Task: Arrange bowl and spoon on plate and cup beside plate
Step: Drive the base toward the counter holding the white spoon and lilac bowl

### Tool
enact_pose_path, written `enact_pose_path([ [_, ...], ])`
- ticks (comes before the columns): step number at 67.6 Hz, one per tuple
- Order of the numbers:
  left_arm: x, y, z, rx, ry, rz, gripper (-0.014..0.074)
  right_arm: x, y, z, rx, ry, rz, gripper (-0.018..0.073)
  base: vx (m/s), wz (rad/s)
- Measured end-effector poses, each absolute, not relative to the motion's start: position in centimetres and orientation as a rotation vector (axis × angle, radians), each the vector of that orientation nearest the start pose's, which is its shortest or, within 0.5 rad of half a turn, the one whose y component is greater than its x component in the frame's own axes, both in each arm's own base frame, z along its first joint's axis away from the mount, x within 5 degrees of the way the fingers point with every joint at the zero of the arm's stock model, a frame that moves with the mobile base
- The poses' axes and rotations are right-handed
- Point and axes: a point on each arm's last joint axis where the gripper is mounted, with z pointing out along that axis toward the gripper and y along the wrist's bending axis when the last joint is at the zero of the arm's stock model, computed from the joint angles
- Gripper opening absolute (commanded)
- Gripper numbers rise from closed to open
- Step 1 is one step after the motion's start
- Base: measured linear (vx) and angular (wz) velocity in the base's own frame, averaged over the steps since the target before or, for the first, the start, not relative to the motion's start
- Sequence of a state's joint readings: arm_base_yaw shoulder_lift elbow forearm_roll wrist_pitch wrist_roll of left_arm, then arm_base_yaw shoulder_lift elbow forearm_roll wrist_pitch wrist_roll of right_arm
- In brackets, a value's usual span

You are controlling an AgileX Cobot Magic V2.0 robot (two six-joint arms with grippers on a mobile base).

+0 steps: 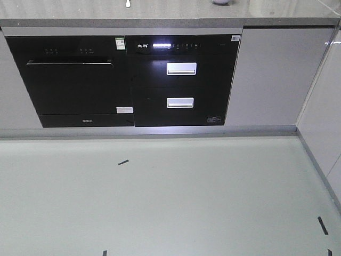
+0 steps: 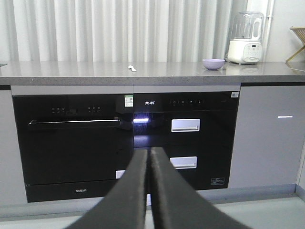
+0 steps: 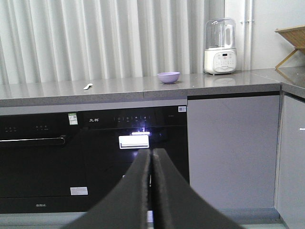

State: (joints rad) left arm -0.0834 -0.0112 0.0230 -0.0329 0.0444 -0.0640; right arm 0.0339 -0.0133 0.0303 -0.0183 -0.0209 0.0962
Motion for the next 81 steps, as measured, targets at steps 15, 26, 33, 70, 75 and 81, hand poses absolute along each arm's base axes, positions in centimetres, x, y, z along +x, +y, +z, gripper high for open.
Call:
enact_pose_path([
  [15, 5.63, -0.48, 20.2, -0.009, 1.542, -0.144, -0.0006, 5.63, 0.19, 20.56, 0.032, 1.48, 0.091, -0.0011, 0.19, -0.03],
  [26, 5.63, -0.48, 20.2, -0.009, 1.542, -0.144, -0.0006, 5.63, 0.19, 20.56, 0.032, 1.48, 0.091, -0.0011, 0.19, -0.04],
  [33, 5.63, -0.48, 20.2, -0.009, 1.542, -0.144, -0.0006, 5.63, 0.19, 20.56, 0.032, 1.48, 0.091, -0.0011, 0.19, -0.04],
  [70, 5.63, -0.48, 20.2, -0.009, 1.542, -0.144, -0.0006, 5.63, 0.19, 20.56, 0.032, 1.48, 0.091, -0.0011, 0.18, -0.03],
  [75, 5.63, -0.48, 20.2, -0.009, 1.542, -0.144, -0.0006, 5.63, 0.19, 20.56, 0.032, 1.48, 0.091, -0.0011, 0.18, -0.04],
  [81, 5.63, -0.48, 20.2, -0.009, 1.542, -0.144, -0.0006, 5.63, 0.19, 20.56, 0.032, 1.48, 0.091, -0.0011, 0.18, -0.03],
])
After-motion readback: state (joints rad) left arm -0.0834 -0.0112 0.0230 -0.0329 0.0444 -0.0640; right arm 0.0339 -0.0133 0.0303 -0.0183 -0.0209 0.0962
